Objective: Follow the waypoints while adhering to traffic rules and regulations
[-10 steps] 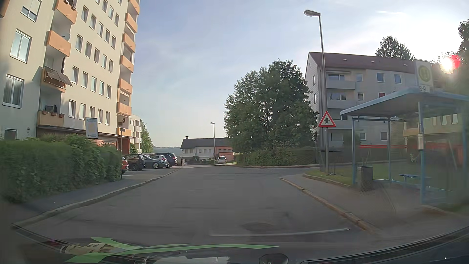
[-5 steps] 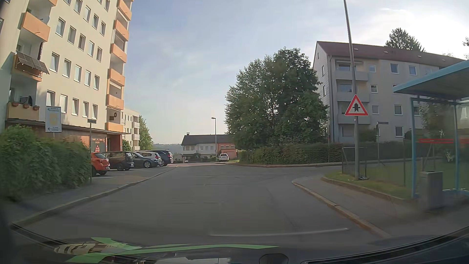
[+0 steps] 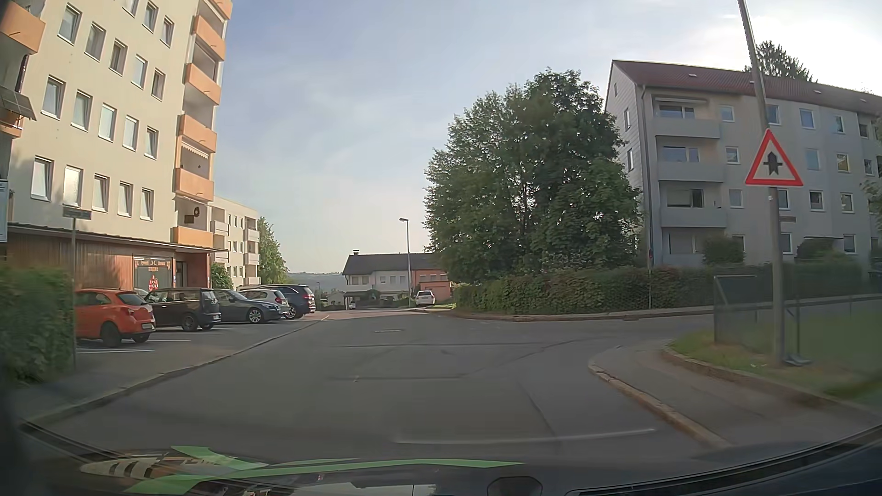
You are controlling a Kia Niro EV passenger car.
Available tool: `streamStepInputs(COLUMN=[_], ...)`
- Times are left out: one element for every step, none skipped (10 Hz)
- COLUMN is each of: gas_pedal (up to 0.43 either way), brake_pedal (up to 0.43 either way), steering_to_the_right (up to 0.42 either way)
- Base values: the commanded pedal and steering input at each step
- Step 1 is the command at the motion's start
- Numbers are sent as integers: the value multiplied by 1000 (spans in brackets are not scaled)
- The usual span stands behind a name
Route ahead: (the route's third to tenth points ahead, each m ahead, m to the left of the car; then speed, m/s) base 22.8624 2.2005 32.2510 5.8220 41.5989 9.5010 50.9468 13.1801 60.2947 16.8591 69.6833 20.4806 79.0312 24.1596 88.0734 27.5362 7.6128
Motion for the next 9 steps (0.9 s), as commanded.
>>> streamStepInputs(gas_pedal=[98, 87, 87, 87, 87, 87, 79, 79, 79], brake_pedal=[0, 0, 0, 0, 0, 0, 0, 0, 0], steering_to_the_right=[-23, -23, -24, -23, -24, -23, -24, -27, -31])
